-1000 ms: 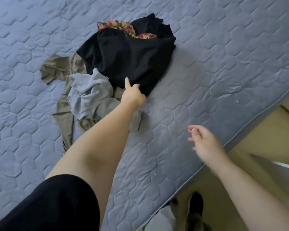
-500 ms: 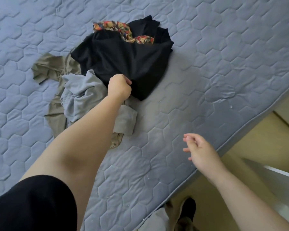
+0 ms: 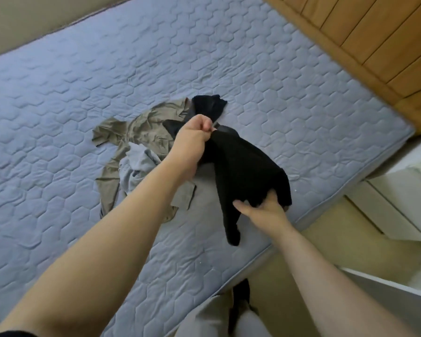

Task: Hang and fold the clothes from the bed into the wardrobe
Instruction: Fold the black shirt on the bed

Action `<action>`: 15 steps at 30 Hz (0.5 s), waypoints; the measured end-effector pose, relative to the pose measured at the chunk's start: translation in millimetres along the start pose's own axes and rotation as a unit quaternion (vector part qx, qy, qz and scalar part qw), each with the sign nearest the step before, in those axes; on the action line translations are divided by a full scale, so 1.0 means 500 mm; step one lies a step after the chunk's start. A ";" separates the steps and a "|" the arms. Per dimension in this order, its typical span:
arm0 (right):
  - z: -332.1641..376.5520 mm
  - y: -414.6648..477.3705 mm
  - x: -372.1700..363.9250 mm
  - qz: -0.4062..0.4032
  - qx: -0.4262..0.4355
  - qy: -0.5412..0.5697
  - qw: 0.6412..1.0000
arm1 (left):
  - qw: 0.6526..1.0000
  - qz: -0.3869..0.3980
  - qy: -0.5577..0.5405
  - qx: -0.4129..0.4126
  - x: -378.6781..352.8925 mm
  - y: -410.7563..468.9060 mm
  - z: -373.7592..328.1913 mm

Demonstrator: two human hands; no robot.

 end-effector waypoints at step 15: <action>0.358 -0.342 -0.073 0.334 0.134 0.318 0.877 | 0.961 -0.186 -0.151 -0.137 0.189 -0.460 -0.333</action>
Point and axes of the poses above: each hand's wrist, its own y-axis towards the middle knuckle, its own x-axis out of the back of the hand, z = x × y, the point moved 7 cm from there along y, towards the middle knuckle, and after that the axes turned 8 degrees about y, right-handed, at the moved point
